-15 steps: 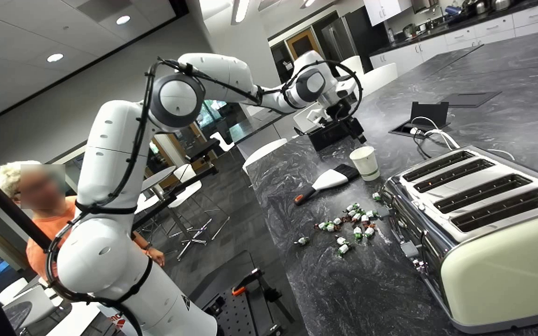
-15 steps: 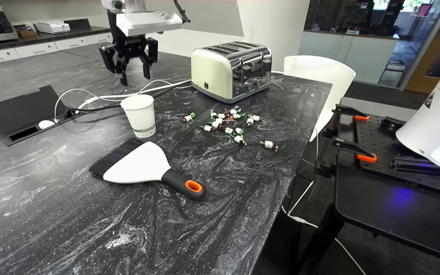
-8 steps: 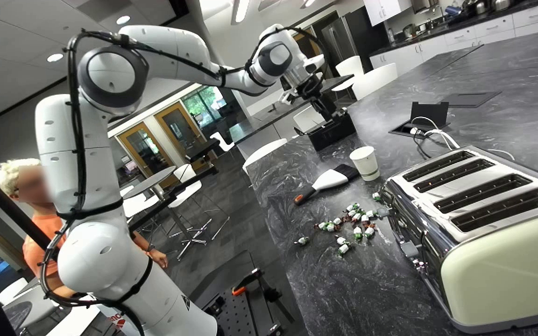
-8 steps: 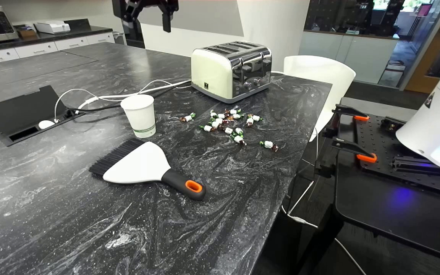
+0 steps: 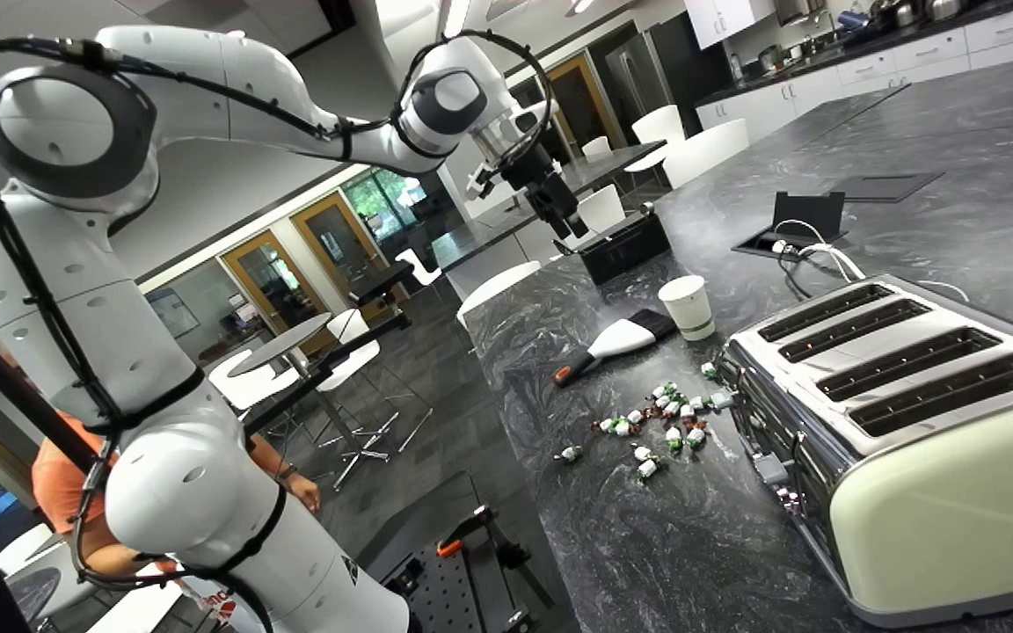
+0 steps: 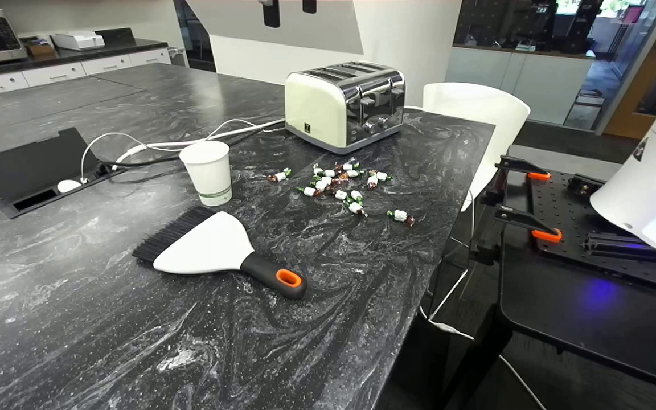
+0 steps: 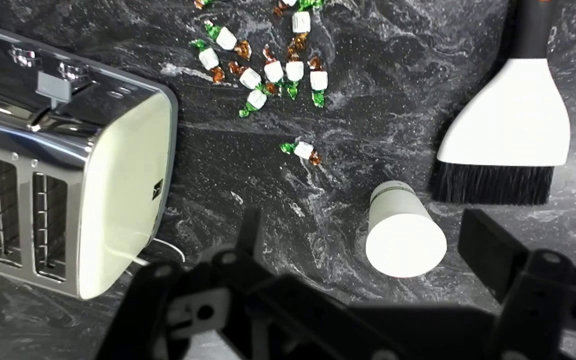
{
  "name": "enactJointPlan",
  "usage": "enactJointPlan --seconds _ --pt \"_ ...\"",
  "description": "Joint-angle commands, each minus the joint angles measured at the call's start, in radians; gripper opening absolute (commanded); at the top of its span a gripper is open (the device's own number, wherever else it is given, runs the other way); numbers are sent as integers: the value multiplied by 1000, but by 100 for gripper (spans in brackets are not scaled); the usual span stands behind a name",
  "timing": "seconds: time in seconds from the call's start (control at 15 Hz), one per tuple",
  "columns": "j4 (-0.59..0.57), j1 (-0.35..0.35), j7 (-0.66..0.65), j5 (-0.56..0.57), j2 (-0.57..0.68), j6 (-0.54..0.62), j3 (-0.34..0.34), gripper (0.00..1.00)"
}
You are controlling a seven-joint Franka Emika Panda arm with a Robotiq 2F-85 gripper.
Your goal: Empty the candy in the cup onto the table
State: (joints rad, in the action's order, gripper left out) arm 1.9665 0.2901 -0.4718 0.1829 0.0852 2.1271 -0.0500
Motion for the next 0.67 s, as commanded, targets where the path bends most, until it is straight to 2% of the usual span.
enactJointPlan --seconds 0.0,0.6 --pt "20 -42 1 2 -22 -3 -42 100" --pt "55 -49 13 1 -51 -2 -48 100"
